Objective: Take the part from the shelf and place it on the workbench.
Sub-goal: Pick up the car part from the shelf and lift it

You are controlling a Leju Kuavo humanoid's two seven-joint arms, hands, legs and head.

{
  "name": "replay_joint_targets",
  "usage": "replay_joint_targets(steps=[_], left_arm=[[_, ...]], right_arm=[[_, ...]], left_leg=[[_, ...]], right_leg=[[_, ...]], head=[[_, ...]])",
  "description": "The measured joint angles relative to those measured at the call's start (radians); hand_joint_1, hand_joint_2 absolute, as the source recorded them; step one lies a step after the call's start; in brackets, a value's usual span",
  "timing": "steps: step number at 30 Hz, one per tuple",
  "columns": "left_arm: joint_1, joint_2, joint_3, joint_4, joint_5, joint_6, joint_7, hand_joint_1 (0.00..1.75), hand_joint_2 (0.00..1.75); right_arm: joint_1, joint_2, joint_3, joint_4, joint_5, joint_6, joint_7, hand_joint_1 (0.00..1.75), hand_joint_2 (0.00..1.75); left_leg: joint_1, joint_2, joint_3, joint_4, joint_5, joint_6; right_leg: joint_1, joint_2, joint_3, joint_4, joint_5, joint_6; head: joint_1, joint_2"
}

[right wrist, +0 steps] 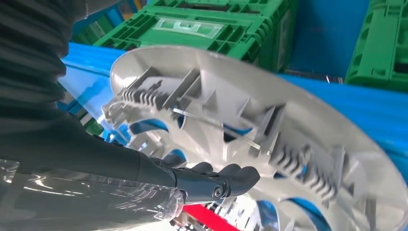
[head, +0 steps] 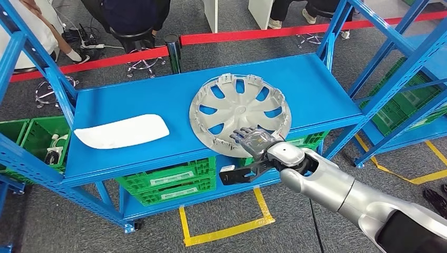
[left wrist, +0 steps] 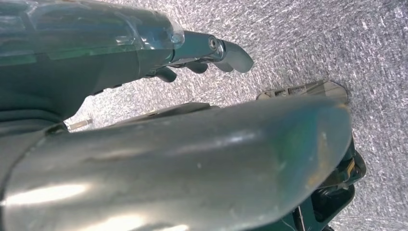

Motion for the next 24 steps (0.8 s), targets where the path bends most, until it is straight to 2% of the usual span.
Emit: replay_joint_targets(steps=[15,24], left_arm=[[0.002,0.001,0.000,0.000,-0.001,0.000,0.000,0.00,0.00],[0.006,0.001,0.000,0.000,0.002,0.001,0.002,0.00,0.00]], right_arm=[[-0.001,0.008,0.000,0.066,-0.011,-0.026,0.006,0.00,1.75],[0.001,0.007,-0.002,0.088,0.014,-0.078,0.028,0.00,1.75]], left_leg=[[0.000,-0.007,0.000,0.000,0.000,0.000],[0.000,-0.011,0.000,0.000,0.000,0.000]], right_leg=[[0.000,-0.001,0.000,0.000,0.000,0.000],[0.000,-0.002,0.000,0.000,0.000,0.000]], head=[[0.000,0.000],[0.000,0.000]])
